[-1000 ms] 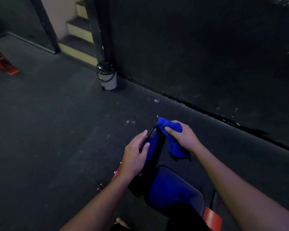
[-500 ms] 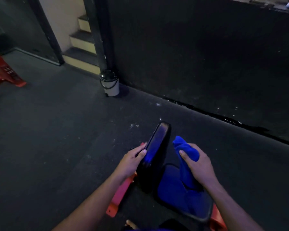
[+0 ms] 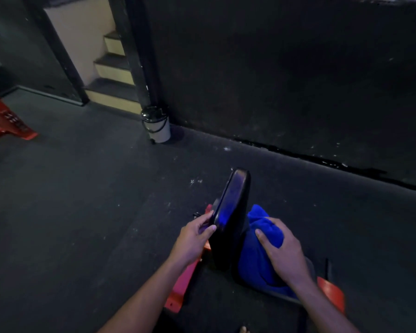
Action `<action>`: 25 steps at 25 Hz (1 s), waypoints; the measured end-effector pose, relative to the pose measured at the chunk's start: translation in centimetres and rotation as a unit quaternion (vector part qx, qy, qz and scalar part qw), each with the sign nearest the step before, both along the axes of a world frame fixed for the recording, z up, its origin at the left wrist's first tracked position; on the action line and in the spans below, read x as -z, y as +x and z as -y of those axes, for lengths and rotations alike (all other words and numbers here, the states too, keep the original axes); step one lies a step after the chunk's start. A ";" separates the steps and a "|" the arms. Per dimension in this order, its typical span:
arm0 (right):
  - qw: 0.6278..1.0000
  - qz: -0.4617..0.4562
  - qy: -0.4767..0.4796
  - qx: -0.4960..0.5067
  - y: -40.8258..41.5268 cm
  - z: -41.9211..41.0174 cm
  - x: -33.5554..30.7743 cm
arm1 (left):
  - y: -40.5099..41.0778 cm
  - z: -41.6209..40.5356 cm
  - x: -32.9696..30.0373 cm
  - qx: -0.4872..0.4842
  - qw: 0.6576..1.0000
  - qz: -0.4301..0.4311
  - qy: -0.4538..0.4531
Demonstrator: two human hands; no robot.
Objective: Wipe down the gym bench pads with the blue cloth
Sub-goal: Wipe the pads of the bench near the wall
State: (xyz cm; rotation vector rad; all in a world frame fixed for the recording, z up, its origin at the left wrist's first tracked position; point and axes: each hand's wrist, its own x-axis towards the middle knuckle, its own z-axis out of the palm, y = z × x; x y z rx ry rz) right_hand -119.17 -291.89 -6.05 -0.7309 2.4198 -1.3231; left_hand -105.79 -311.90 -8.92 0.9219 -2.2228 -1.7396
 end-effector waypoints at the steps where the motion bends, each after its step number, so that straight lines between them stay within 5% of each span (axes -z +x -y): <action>1: 1.000 -0.005 0.001 0.022 0.2 0.5 0.0 | 0.1 0.6 0.1 0.019 1.000 0.006 -0.002; 13: 0.980 -0.082 0.024 0.181 6.9 7.7 -0.5 | 0.7 8.9 1.4 0.340 0.932 0.033 -0.123; 21: 0.966 -0.163 0.108 0.170 5.8 10.6 -0.2 | -4.8 12.0 6.1 0.336 0.875 0.103 -0.333; 25: 0.955 -0.182 0.194 0.129 2.0 15.8 1.5 | -8.7 12.1 8.3 0.352 0.858 0.106 -0.359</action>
